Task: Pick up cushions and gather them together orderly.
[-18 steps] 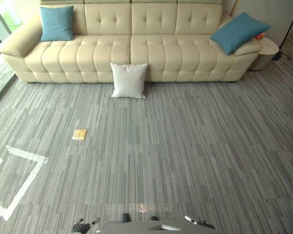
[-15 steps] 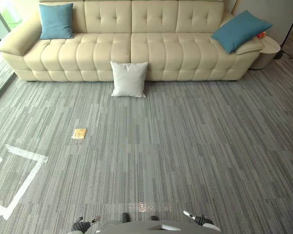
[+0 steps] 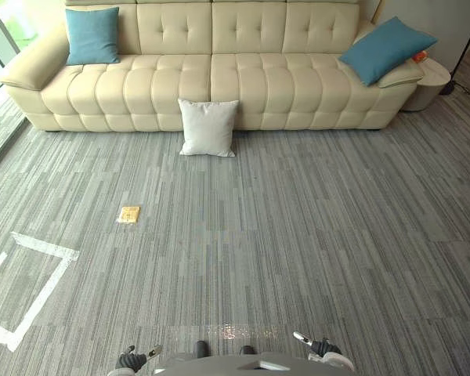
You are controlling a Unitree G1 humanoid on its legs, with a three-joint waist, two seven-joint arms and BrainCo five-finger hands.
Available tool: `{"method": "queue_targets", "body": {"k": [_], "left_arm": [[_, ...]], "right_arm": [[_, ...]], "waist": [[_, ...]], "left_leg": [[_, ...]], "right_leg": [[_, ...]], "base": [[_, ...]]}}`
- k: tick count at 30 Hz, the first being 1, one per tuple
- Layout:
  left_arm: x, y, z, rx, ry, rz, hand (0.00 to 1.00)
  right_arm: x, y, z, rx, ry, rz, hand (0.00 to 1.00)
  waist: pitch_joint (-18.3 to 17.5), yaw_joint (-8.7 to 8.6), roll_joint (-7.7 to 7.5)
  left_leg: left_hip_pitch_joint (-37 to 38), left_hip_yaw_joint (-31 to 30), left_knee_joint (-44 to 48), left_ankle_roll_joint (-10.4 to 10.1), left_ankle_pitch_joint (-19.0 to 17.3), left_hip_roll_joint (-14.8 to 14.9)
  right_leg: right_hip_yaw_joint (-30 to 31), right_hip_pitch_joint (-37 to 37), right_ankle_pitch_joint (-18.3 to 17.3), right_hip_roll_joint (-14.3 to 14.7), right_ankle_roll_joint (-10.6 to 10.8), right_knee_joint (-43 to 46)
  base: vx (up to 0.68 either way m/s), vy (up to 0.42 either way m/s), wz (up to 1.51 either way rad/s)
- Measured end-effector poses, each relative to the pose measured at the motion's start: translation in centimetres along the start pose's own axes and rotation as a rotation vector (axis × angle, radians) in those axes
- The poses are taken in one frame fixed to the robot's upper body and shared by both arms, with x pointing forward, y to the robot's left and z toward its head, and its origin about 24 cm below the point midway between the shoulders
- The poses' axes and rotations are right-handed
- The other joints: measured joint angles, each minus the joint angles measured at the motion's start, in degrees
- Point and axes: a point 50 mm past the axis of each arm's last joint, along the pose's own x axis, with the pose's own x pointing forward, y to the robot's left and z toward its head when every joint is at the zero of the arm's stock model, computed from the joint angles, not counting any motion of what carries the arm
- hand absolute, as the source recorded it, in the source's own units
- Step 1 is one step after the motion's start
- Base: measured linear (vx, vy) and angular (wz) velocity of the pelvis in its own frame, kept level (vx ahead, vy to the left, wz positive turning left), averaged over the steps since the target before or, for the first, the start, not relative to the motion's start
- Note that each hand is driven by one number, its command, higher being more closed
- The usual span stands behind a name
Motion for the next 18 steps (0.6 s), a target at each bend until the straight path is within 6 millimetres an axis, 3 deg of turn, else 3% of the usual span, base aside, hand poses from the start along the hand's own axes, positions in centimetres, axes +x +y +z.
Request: {"method": "queue_targets", "body": {"k": [18], "left_arm": [[0.09, 0.21, 0.33, 0.016, -0.009, 0.003, 0.00]], "right_arm": [[0.03, 0.28, 0.15, -0.009, -0.001, 0.008, 0.00]], "waist": [[0.64, 0.01, -0.66]], "left_leg": [[-1.33, -0.02, -0.05, 0.01, 0.00, -0.03]], "right_leg": [[-0.83, -0.25, 0.66, 0.04, -0.09, -1.60]], "base": [[-0.01, -0.009, 0.01]]}}
